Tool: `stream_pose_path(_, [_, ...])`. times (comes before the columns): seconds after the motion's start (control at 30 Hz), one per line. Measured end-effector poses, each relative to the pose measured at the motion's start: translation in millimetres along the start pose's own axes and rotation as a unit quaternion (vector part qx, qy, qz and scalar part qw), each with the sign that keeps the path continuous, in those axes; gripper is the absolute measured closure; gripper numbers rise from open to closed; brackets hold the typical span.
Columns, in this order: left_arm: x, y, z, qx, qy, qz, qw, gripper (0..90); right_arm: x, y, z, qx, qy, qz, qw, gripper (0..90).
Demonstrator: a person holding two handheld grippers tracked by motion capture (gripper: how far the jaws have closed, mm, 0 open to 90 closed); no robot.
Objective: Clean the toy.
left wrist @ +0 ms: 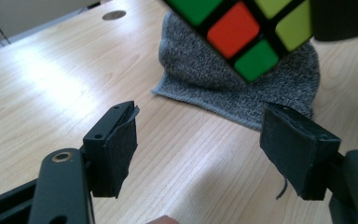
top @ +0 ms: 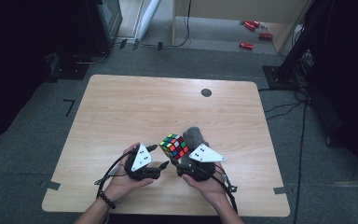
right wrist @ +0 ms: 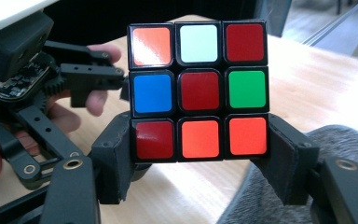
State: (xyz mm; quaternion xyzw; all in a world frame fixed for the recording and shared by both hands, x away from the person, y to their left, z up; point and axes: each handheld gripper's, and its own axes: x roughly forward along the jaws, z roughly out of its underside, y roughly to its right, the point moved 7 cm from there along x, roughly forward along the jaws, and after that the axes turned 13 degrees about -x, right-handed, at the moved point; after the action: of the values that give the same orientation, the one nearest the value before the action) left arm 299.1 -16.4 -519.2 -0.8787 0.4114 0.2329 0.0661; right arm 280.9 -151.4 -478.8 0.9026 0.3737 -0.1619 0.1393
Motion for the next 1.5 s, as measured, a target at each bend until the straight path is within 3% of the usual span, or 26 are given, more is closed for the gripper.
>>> stream_pose_path(0.27, [1.4,6.5,1.0,0.058,0.011,-0.021,0.9981,22.6,2.1,-6.7,-0.4,0.034,-0.016,-0.040,0.9985,34.2])
stream_pose_path(0.53, [0.4,7.7,-2.0,0.078,0.035,-0.028,0.9960,18.9,7.3,-11.5,4.3,0.047,-0.044,-0.054,0.9964,34.2])
stream_pose_path(0.67, [-1.7,14.6,-3.2,0.104,0.054,-0.020,0.9929,19.0,9.5,-15.7,5.6,0.051,-0.057,-0.065,0.9950,34.2])
stream_pose_path(0.77, [-1.9,16.4,-2.5,0.121,0.054,-0.025,0.9909,19.8,11.8,-19.0,7.0,0.054,-0.067,-0.078,0.9932,34.1])
stream_pose_path(0.93, [-2.3,21.1,-0.3,0.150,0.061,-0.022,0.9866,30.6,13.5,-16.7,9.1,0.089,-0.079,-0.086,0.9892,34.1])
stream_pose_path(1.17, [-2.2,19.8,1.4,0.157,0.063,-0.027,0.9853,32.2,14.9,-15.7,11.0,0.109,-0.091,-0.095,0.9853,33.6])
stream_pose_path(1.3, [-3.7,14.8,0.6,0.133,0.062,-0.027,0.9888,32.9,11.4,-12.2,7.0,0.123,-0.073,-0.106,0.9840,29.1])
stream_pose_path(1.5, [-8.1,4.1,-3.0,0.076,0.060,-0.016,0.9951,33.3,0.9,1.1,-0.4,0.109,-0.033,-0.084,0.9900,23.3])
